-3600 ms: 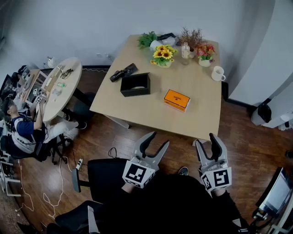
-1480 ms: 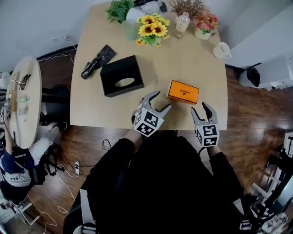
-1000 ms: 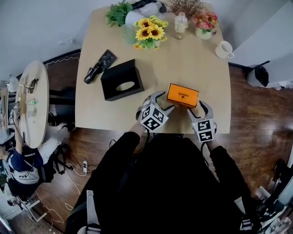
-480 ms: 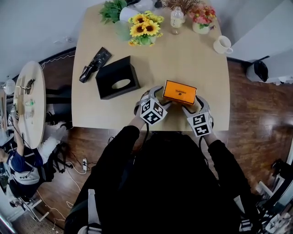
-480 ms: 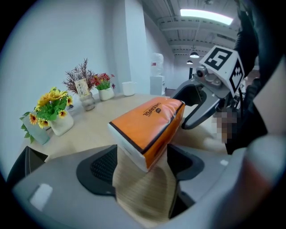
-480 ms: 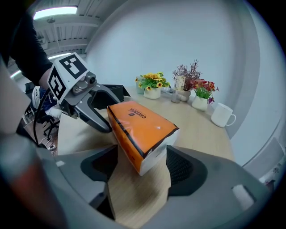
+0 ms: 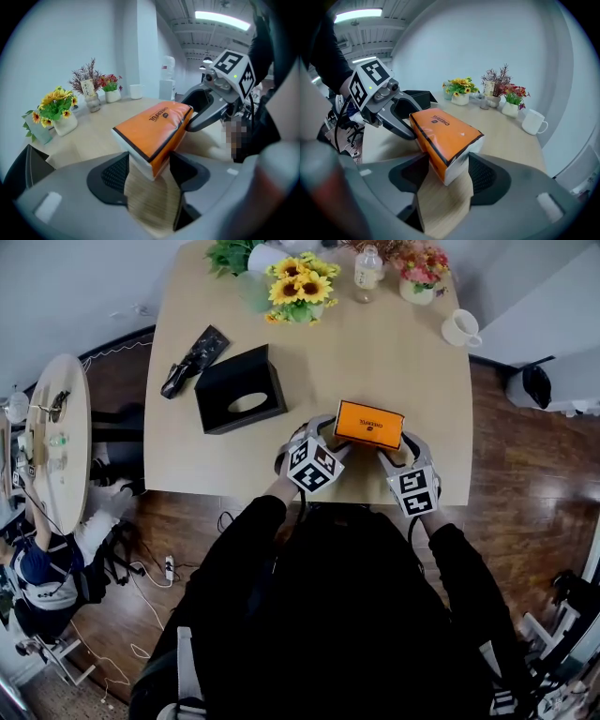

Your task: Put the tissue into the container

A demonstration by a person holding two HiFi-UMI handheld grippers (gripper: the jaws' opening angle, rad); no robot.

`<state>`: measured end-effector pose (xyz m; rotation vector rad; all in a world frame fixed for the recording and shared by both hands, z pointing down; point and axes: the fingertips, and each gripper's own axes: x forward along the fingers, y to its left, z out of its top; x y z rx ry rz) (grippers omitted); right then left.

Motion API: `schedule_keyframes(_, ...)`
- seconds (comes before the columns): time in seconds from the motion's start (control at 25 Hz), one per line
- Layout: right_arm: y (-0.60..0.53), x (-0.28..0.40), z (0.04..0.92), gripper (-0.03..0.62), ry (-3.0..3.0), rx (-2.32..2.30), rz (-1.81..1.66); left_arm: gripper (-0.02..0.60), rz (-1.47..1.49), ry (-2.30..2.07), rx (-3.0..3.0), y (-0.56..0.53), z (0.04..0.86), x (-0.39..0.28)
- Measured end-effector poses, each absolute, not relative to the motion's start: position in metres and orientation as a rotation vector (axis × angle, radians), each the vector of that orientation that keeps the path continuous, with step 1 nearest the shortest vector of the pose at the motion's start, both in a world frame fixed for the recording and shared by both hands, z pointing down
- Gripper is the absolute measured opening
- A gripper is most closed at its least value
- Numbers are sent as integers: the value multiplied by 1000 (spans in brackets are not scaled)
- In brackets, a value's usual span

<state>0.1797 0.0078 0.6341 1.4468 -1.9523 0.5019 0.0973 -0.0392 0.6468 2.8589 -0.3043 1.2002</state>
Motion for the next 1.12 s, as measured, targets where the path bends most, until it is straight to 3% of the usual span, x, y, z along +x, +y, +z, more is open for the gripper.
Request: schedule_keyframes(1.12, 6, 140, 567, 266, -2133, 1250, 229, 256, 1080, -691, 2766, -21, 590, 51)
